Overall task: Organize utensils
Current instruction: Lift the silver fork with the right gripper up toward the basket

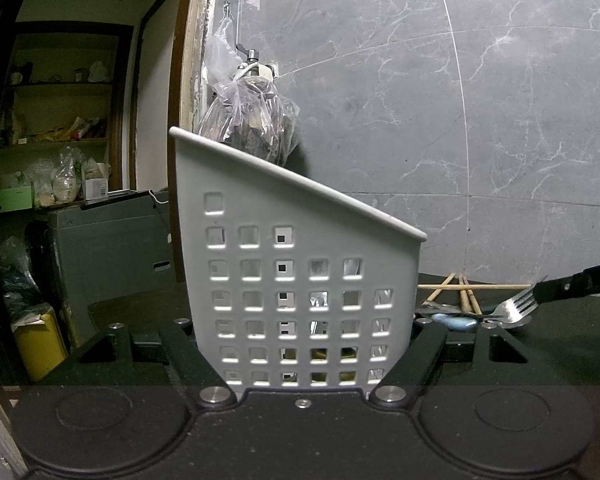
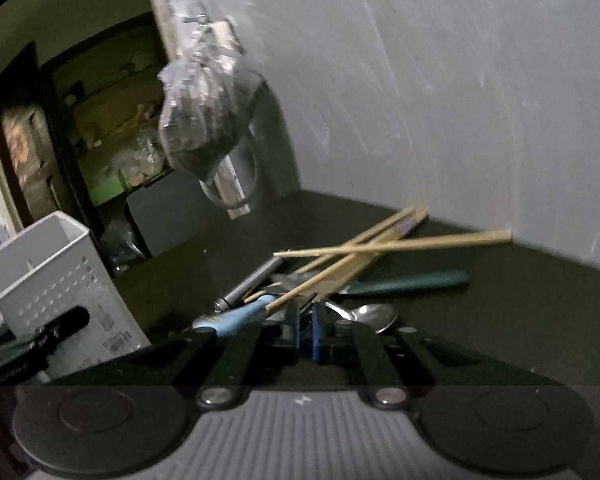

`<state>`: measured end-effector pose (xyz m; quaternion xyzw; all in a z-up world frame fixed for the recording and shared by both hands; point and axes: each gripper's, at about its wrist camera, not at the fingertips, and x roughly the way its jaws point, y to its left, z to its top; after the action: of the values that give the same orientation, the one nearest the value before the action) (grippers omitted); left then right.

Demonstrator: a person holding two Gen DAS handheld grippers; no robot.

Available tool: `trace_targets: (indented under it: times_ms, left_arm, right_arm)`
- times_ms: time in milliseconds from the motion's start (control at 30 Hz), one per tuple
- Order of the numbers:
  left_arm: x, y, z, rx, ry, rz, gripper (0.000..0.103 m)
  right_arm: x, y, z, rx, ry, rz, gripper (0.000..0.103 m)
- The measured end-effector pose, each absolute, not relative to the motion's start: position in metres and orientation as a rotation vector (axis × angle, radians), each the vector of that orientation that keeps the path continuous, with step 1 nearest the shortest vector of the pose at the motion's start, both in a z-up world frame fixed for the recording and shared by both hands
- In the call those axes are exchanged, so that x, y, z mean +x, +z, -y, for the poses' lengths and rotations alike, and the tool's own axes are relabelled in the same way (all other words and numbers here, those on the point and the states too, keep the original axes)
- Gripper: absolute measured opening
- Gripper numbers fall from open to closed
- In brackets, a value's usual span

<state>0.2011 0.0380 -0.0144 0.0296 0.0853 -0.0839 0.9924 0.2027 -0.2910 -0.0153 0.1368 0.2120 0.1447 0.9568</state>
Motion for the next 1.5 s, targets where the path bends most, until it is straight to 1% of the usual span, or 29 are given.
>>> trace_targets:
  times_ms: [400,667,1200,1500]
  left_arm:
    - [0.201,-0.014,-0.038,0.059,-0.169,-0.171,0.076]
    - [0.201,-0.014,-0.038,0.058,-0.169,-0.172,0.076]
    - [0.202,-0.014,-0.037,0.056,-0.169,-0.172,0.076]
    - [0.202,-0.014,-0.037,0.055,-0.170,-0.172,0.076]
  right_arm:
    - [0.160,0.004,0.273,0.074,0.277,-0.270,0.004]
    - [0.131,0.028,0.251,-0.152,0.268,-0.168,0.001]
    - [0.097,0.070,0.220,-0.411,0.361,-0.151,0.001]
    - [0.099,0.080,0.195,-0.512,0.446,-0.146,0.001]
